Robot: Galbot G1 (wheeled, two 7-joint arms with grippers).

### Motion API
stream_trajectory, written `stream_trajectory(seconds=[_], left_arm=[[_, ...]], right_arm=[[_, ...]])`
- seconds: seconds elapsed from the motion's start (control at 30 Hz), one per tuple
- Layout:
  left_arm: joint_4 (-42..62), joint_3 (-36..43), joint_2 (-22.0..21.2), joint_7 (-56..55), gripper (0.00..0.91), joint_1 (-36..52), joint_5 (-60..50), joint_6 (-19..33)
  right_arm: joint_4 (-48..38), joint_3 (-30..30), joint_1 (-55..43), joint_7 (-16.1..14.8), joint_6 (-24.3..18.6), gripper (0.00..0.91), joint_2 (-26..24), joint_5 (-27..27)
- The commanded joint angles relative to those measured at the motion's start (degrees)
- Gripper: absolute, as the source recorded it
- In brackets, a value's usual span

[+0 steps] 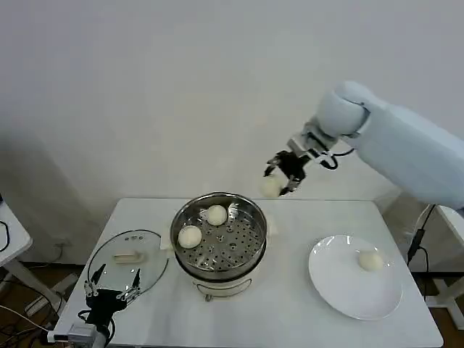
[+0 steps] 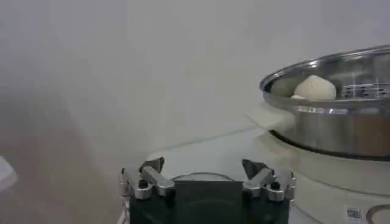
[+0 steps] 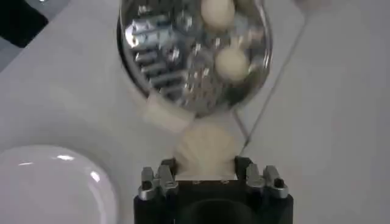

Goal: Take steamed baozi put them in steamer then cover it.

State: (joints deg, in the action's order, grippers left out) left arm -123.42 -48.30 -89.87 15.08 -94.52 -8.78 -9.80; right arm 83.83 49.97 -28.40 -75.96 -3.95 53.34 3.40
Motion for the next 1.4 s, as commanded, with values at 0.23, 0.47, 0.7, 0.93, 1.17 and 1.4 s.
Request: stream_trajectory(seconds=[0.23,0.47,0.7,0.93,1.17,1.4], left_arm=[[-1.31,-0.49,-1.06,-0.27,0.907,-0.77,-0.58,0.24],[-1.93,-0.44,-1.79,-0.68,0.907,-1.29,-0.91,0.38],[-1.95,-0.71,-1.77,-1.16,0.907,-1.63,-0.69,0.78],[-2.84,-1.40,-1.74,-0.75,0.907,-1.28,-0.46,0.48],[-1.97,-1.75,-1.70,-0.84,0.907,-1.23,-0.30,0.59],[-1.67,-1.41,-1.73,-0.71,0.907,-0.64,-0.33,0.52]], right_arm=[[8.28,7.70,1.85,2.61,-9.67,0.625,8.34,-10.39],[11.13,13.83,3.45,5.82,-11.92,0.625,8.39,-14.16],[9.99,15.13,5.72,6.03,-13.42,0.625,10.69,-17.38],[6.57,14.66,7.29,6.45,-14.33,0.625,14.31,-19.95],[3.33,13.61,8.24,7.63,-16.54,0.625,17.41,-22.76],[1.62,13.49,8.70,9.05,-17.39,0.625,18.31,-24.77]])
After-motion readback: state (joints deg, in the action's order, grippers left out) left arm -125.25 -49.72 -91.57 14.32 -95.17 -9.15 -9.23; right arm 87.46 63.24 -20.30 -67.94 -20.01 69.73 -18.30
